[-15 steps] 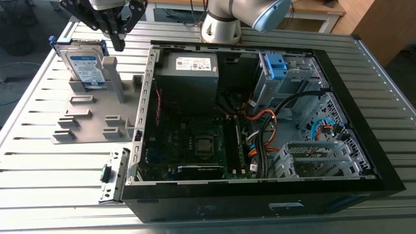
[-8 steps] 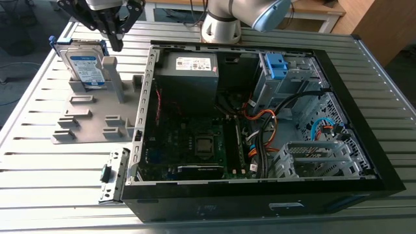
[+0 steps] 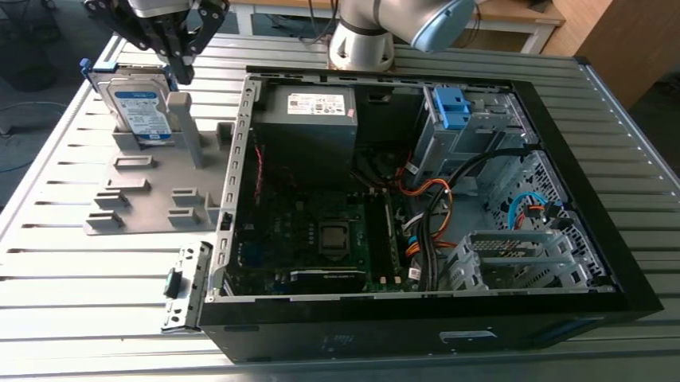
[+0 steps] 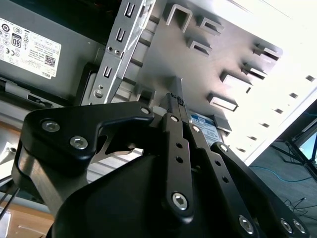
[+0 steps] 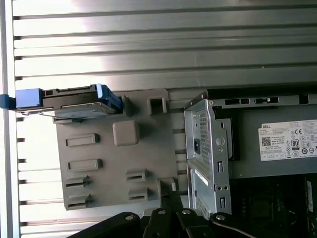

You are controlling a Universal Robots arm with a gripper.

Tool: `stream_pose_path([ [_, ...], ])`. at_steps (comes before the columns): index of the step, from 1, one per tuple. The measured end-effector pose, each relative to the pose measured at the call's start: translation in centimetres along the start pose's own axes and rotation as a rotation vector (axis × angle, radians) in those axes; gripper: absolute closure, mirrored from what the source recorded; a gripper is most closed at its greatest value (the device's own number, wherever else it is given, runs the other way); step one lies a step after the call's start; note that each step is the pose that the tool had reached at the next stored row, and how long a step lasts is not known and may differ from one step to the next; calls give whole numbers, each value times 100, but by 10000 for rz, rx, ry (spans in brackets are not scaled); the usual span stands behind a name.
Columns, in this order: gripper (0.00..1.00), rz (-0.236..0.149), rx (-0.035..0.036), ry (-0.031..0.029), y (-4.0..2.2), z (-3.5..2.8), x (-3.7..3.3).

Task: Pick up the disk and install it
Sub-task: 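Reach for the disk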

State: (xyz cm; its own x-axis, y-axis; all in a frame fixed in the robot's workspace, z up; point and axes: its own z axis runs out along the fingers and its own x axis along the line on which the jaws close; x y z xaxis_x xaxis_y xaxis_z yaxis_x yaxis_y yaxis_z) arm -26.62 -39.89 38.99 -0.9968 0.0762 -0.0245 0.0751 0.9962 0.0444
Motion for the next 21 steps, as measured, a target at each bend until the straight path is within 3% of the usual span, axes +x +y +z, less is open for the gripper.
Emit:
stream_pose_path([
  [21,89,0,0,0,-12,23,166],
])
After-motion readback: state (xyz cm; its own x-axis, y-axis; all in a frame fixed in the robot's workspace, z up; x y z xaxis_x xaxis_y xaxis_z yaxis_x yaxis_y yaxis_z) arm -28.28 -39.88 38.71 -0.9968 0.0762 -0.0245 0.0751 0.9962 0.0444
